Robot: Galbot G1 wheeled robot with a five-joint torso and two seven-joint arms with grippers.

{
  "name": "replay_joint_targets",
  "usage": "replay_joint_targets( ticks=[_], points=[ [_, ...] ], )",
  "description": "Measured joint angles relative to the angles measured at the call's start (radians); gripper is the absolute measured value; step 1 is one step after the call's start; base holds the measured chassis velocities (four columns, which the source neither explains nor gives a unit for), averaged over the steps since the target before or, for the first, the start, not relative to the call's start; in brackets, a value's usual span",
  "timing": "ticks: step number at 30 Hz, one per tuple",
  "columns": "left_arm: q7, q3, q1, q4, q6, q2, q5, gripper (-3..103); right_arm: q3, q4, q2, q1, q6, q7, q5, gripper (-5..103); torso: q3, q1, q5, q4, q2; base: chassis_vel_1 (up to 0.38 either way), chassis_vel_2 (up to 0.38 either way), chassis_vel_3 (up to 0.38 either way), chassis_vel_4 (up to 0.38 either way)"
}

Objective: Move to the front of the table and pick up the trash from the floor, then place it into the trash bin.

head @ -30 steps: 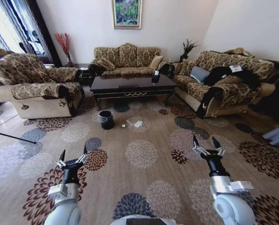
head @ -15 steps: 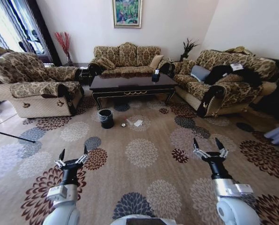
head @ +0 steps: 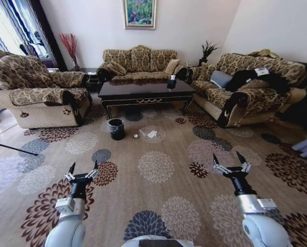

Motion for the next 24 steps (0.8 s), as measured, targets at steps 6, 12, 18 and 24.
replay_joint_targets(
  ticks=[6, 12, 18, 24],
  points=[
    [0.009, 0.008, -0.017, 0.012, 0.003, 0.041, 0.009, 100, -0.005, -0.018, -0.052, -0.013, 0.001, -0.018, -0.002, 100, -0.013, -0.009, 0.0001, 0.0, -0.021, 0.0, 0.0, 0.0, 0.0],
    [0.017, 0.016, -0.025, 0.023, -0.001, 0.062, 0.023, 100, 0.008, -0.027, -0.091, -0.028, 0.007, -0.042, -0.038, 100, -0.027, -0.02, 0.0001, 0.0, -0.046, 0.0, 0.0, 0.0, 0.0],
    [0.021, 0.019, -0.026, 0.009, -0.002, 0.067, 0.024, 100, 0.016, 0.006, -0.082, -0.043, -0.017, 0.004, -0.027, 100, -0.045, -0.031, 0.0, 0.0, -0.076, 0.0, 0.0, 0.0, 0.0],
    [0.022, 0.021, -0.018, -0.015, -0.002, 0.065, 0.025, 100, 0.014, 0.038, -0.046, -0.049, -0.008, 0.011, 0.003, 100, -0.057, -0.041, 0.0001, -0.0001, -0.098, 0.0, 0.0, 0.0, 0.0]
  ],
)
